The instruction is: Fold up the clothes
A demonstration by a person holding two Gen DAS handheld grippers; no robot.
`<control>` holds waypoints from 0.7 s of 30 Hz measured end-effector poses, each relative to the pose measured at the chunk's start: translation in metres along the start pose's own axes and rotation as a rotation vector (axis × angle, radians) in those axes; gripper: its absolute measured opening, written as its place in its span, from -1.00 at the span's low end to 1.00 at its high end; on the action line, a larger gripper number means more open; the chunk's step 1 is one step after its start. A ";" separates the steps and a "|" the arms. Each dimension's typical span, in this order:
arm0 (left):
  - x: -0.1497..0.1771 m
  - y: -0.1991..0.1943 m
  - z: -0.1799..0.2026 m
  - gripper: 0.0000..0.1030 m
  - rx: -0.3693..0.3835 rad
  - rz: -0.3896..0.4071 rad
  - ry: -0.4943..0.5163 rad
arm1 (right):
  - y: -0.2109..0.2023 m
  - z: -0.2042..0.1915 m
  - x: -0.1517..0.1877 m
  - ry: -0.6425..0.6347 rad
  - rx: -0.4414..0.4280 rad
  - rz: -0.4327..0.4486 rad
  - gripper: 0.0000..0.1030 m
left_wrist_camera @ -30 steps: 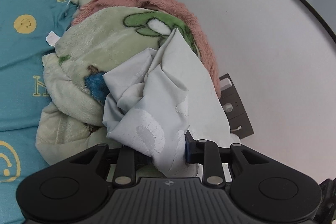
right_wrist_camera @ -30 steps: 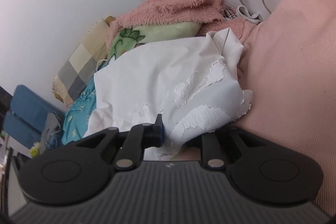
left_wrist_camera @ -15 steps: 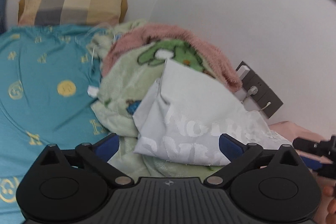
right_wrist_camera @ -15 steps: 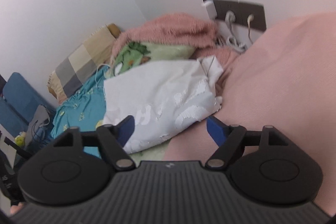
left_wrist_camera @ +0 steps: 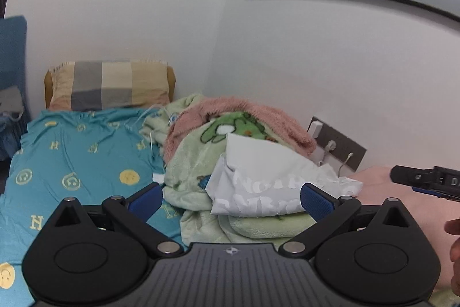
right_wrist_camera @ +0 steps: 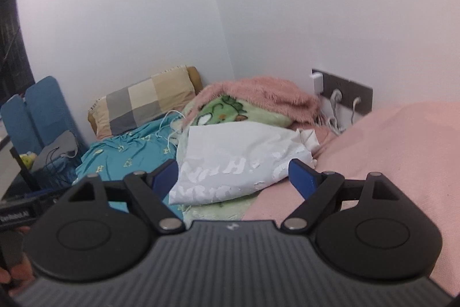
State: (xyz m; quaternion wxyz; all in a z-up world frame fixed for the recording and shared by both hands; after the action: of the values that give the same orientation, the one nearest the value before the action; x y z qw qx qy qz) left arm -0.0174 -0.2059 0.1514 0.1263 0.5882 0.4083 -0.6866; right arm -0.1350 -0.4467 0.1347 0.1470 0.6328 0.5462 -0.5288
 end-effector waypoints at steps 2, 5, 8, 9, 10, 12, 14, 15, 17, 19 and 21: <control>0.005 -0.014 0.003 0.99 -0.028 0.023 0.029 | -0.008 -0.005 0.009 -0.021 -0.007 0.024 0.66; 0.014 -0.024 0.008 0.99 -0.050 0.040 0.058 | -0.016 -0.013 0.024 -0.042 -0.016 0.049 0.66; 0.025 -0.030 0.012 0.99 -0.055 0.051 0.076 | -0.021 -0.020 0.039 -0.056 -0.021 0.068 0.66; 0.028 -0.031 0.013 0.99 -0.054 0.054 0.083 | -0.022 -0.022 0.044 -0.060 -0.020 0.076 0.66; 0.031 -0.032 0.014 0.99 -0.052 0.057 0.091 | -0.023 -0.024 0.048 -0.064 -0.020 0.084 0.66; 0.039 -0.031 0.014 0.99 -0.054 0.062 0.099 | -0.023 -0.029 0.057 -0.081 -0.026 0.103 0.66; 0.046 -0.030 0.014 0.99 -0.057 0.064 0.103 | -0.021 -0.034 0.065 -0.097 -0.025 0.118 0.66; 0.050 -0.029 0.013 0.99 -0.059 0.062 0.103 | -0.020 -0.035 0.068 -0.099 -0.019 0.122 0.66; 0.057 -0.027 0.012 0.99 -0.062 0.057 0.105 | -0.016 -0.037 0.073 -0.107 -0.009 0.128 0.66; 0.061 -0.024 0.012 0.99 -0.061 0.049 0.110 | -0.012 -0.038 0.077 -0.112 0.008 0.137 0.66; 0.063 -0.022 0.012 0.99 -0.059 0.050 0.116 | -0.008 -0.037 0.081 -0.120 0.024 0.143 0.66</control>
State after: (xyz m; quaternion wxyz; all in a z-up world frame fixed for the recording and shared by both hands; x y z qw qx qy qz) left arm -0.0582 -0.1810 0.1028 0.1367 0.6330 0.4204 -0.6355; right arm -0.1356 -0.3719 0.0858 0.2089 0.6392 0.4834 -0.5605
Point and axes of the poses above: each gripper's, at about its wrist camera, not at the fingertips, and y roughly the way its jaws point, z to its right, x to its underside, the point moved 2 cm from there along y, roughly the way its jaws point, and after that the axes turned 12 degrees about y, right-handed, at the moved point
